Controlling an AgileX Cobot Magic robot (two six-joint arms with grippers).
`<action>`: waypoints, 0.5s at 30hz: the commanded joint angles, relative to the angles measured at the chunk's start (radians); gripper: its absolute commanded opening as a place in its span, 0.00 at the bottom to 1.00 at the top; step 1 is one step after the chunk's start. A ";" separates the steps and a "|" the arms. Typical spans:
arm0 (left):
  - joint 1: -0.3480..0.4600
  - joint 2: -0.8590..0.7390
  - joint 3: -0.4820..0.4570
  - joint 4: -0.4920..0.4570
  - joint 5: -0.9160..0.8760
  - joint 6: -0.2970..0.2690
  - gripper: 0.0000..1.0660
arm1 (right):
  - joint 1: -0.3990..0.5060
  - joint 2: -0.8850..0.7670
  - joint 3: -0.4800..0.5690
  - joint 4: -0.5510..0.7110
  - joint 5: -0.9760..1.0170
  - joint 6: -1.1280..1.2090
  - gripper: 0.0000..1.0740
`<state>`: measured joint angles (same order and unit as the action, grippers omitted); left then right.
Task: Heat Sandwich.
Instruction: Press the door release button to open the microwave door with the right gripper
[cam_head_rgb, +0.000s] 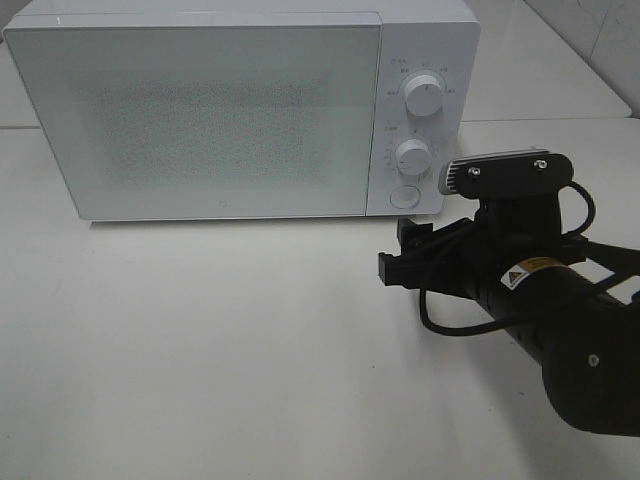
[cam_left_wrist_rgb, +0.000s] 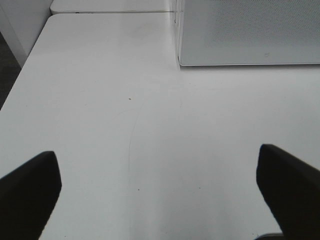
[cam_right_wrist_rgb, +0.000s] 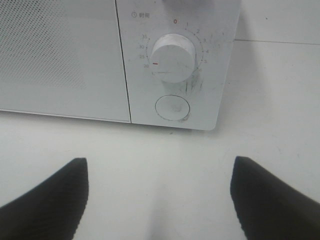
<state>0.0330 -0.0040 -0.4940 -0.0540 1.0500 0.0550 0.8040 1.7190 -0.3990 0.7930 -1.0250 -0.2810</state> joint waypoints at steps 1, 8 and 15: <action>0.000 -0.017 0.003 -0.008 -0.013 0.000 0.94 | 0.006 0.000 -0.012 0.011 -0.009 0.012 0.71; 0.000 -0.017 0.003 -0.008 -0.013 0.000 0.94 | 0.006 0.000 -0.012 0.011 -0.011 0.175 0.65; 0.000 -0.017 0.003 -0.008 -0.013 0.000 0.94 | 0.006 0.000 -0.012 0.035 -0.005 0.669 0.48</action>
<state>0.0330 -0.0040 -0.4940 -0.0540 1.0500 0.0550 0.8050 1.7190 -0.4050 0.8210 -1.0250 0.2540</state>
